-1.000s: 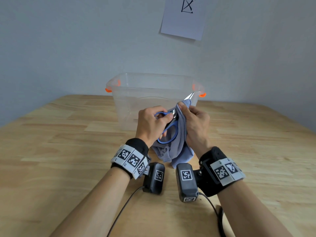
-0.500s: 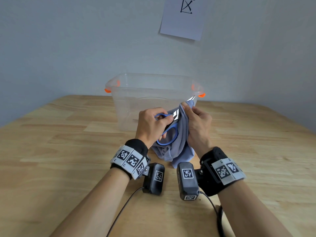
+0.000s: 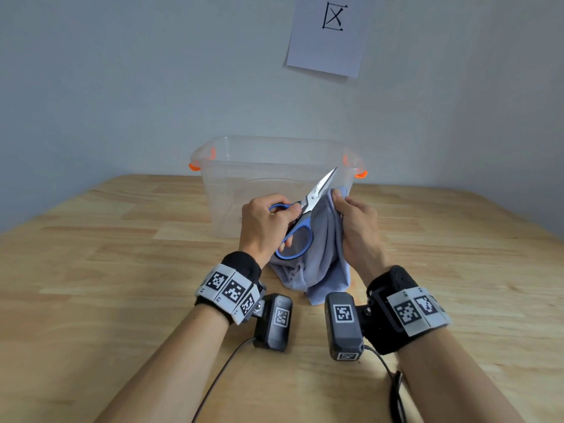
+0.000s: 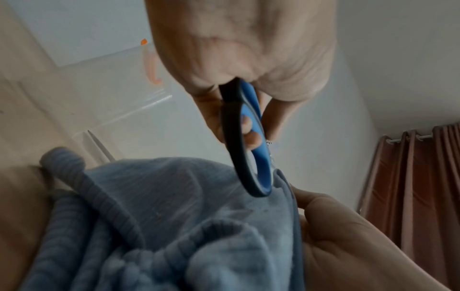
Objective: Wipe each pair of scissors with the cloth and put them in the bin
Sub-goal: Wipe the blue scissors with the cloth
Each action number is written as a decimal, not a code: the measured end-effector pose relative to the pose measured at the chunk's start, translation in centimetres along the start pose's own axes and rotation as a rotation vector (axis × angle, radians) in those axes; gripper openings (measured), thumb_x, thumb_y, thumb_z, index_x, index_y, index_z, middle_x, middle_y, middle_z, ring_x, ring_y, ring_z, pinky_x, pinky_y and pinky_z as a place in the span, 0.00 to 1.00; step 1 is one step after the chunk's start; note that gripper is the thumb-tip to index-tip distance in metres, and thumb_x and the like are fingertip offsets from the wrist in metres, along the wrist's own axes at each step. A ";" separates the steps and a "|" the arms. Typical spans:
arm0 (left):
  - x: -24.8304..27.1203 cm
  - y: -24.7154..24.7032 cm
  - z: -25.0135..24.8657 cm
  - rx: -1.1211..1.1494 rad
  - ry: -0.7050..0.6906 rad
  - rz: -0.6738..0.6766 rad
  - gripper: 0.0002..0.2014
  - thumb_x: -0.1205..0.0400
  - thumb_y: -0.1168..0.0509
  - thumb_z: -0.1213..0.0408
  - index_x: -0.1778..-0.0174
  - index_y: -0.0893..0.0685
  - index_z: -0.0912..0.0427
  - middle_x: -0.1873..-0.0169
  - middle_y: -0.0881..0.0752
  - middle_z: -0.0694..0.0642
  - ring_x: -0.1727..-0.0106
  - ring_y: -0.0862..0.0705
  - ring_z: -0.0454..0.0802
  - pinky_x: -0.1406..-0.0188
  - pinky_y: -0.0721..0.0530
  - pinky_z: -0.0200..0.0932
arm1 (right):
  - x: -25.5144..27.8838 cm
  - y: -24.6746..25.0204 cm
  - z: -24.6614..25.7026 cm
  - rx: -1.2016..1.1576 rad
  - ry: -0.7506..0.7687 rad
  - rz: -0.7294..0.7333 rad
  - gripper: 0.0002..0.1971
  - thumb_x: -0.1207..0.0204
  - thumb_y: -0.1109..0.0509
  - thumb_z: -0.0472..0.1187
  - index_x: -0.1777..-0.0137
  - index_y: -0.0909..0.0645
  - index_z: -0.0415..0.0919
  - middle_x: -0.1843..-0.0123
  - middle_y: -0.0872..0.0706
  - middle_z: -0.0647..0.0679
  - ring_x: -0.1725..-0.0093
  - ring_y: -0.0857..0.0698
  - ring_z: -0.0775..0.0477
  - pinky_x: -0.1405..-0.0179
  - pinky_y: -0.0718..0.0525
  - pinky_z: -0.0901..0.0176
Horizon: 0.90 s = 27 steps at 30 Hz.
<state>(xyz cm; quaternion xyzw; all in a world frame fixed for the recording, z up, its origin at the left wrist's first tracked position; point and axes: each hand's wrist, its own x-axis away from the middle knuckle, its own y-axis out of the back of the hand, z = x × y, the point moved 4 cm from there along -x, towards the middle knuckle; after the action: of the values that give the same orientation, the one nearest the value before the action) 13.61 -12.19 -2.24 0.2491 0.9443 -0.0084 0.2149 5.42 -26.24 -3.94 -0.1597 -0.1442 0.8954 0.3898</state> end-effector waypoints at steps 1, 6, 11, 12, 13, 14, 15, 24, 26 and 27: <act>-0.1 0.1 -0.1 0.008 -0.005 -0.009 0.12 0.20 0.29 0.70 0.69 0.16 0.70 0.84 0.24 0.62 0.86 0.27 0.58 0.84 0.29 0.39 | 0.0 0.0 0.0 -0.001 -0.013 0.018 0.14 0.15 0.32 0.40 0.57 0.15 0.29 0.64 0.11 0.38 0.63 0.11 0.43 0.60 0.11 0.53; -0.1 0.2 -0.2 0.023 -0.015 -0.017 0.12 0.20 0.29 0.70 0.69 0.16 0.69 0.82 0.24 0.61 0.85 0.26 0.58 0.85 0.29 0.40 | 0.4 -0.9 0.3 -0.033 -0.045 0.193 0.12 0.16 0.33 0.39 0.50 0.16 0.29 0.60 0.10 0.38 0.59 0.10 0.42 0.58 0.11 0.53; 0.0 0.1 -0.3 0.020 -0.035 0.000 0.12 0.19 0.29 0.71 0.69 0.17 0.66 0.83 0.24 0.62 0.85 0.26 0.58 0.85 0.29 0.40 | 0.6 -1.2 0.6 -0.020 -0.029 0.330 0.15 0.23 0.28 0.42 0.44 0.14 0.31 0.47 0.10 0.32 0.48 0.11 0.36 0.46 0.13 0.48; 0.0 0.1 -0.4 0.019 -0.036 0.003 0.12 0.19 0.29 0.71 0.69 0.16 0.66 0.83 0.24 0.62 0.85 0.26 0.58 0.85 0.29 0.40 | 0.7 -1.2 0.6 0.011 -0.014 0.325 0.13 0.22 0.28 0.41 0.44 0.14 0.31 0.47 0.10 0.32 0.48 0.10 0.36 0.46 0.13 0.48; 0.0 0.0 -0.4 0.017 -0.036 0.004 0.11 0.19 0.29 0.71 0.68 0.16 0.67 0.83 0.24 0.62 0.85 0.26 0.58 0.85 0.29 0.40 | 0.7 -1.2 0.6 0.040 0.005 0.315 0.11 0.21 0.28 0.39 0.44 0.14 0.31 0.48 0.10 0.32 0.49 0.10 0.36 0.47 0.13 0.49; 0.0 0.0 -0.4 0.013 -0.036 0.003 0.10 0.19 0.29 0.71 0.67 0.16 0.67 0.84 0.24 0.62 0.85 0.26 0.57 0.85 0.29 0.39 | 0.7 -1.3 0.7 0.068 0.028 0.303 0.09 0.20 0.28 0.37 0.45 0.14 0.30 0.50 0.09 0.33 0.50 0.10 0.37 0.48 0.12 0.50; 0.0 0.0 -0.4 0.005 -0.034 0.004 0.10 0.19 0.29 0.70 0.66 0.15 0.68 0.84 0.24 0.62 0.85 0.26 0.57 0.86 0.30 0.39 | 0.8 -1.4 0.7 0.096 0.050 0.291 0.08 0.19 0.29 0.35 0.46 0.14 0.31 0.52 0.09 0.35 0.52 0.09 0.38 0.50 0.11 0.51; 0.1 0.0 -0.7 -0.023 -0.058 0.047 0.10 0.18 0.29 0.69 0.65 0.14 0.68 0.85 0.24 0.63 0.86 0.27 0.57 0.86 0.30 0.38 | 1.5 -1.7 0.9 0.136 0.148 0.175 0.13 0.20 0.26 0.38 0.47 0.15 0.25 0.53 0.10 0.28 0.55 0.10 0.34 0.49 0.11 0.39; 0.1 0.0 -0.8 -0.020 -0.068 0.047 0.10 0.19 0.29 0.69 0.66 0.14 0.68 0.85 0.24 0.64 0.86 0.27 0.58 0.86 0.29 0.39 | 1.6 -1.9 0.7 0.130 0.159 0.141 0.15 0.20 0.25 0.40 0.48 0.15 0.23 0.52 0.11 0.25 0.55 0.11 0.32 0.47 0.13 0.32; 0.1 0.0 -0.8 -0.021 -0.073 0.047 0.10 0.19 0.29 0.69 0.67 0.15 0.67 0.85 0.24 0.64 0.85 0.26 0.59 0.85 0.29 0.39 | 1.6 -2.0 0.6 0.120 0.162 0.126 0.16 0.20 0.25 0.40 0.48 0.16 0.23 0.52 0.12 0.23 0.56 0.11 0.31 0.48 0.13 0.30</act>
<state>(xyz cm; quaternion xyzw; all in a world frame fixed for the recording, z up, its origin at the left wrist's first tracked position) 13.16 -12.02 -1.55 0.2683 0.9298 -0.0024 0.2518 5.43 -23.85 -2.94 -0.2168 -0.0481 0.9094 0.3518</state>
